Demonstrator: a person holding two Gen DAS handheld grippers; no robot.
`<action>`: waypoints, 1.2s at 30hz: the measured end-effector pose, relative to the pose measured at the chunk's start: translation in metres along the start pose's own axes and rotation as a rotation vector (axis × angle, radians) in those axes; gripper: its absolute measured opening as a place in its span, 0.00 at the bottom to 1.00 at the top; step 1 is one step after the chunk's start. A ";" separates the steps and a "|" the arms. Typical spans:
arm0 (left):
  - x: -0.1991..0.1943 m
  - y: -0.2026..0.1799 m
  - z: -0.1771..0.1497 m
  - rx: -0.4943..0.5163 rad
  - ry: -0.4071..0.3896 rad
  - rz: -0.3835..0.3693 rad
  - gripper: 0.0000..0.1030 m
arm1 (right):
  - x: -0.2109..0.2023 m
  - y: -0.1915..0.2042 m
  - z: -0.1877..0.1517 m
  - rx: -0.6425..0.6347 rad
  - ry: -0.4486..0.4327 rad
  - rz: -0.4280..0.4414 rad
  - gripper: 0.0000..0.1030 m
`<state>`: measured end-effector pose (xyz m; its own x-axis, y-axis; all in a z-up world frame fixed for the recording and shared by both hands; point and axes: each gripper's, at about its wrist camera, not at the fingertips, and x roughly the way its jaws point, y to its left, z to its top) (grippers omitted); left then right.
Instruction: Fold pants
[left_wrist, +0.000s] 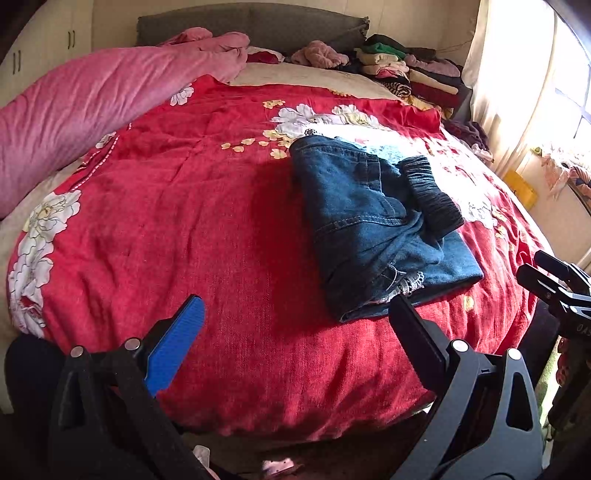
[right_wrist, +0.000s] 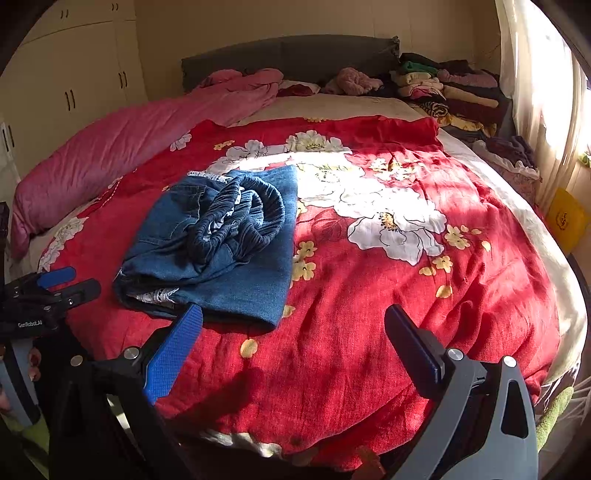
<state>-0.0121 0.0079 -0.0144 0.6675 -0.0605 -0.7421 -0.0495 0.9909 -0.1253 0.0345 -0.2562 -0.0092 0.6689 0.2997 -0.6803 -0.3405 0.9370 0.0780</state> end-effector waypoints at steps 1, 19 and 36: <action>0.000 0.000 0.000 -0.001 0.001 0.002 0.91 | 0.000 0.000 0.000 0.000 -0.001 -0.001 0.96; -0.008 -0.001 0.002 -0.001 -0.017 0.014 0.91 | -0.003 0.002 0.001 -0.002 -0.007 -0.002 0.96; -0.011 -0.002 0.002 0.001 -0.019 0.009 0.91 | -0.003 0.003 0.000 -0.005 -0.002 -0.006 0.96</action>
<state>-0.0178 0.0064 -0.0046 0.6813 -0.0492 -0.7304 -0.0547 0.9915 -0.1177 0.0318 -0.2542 -0.0068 0.6719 0.2947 -0.6794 -0.3400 0.9378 0.0705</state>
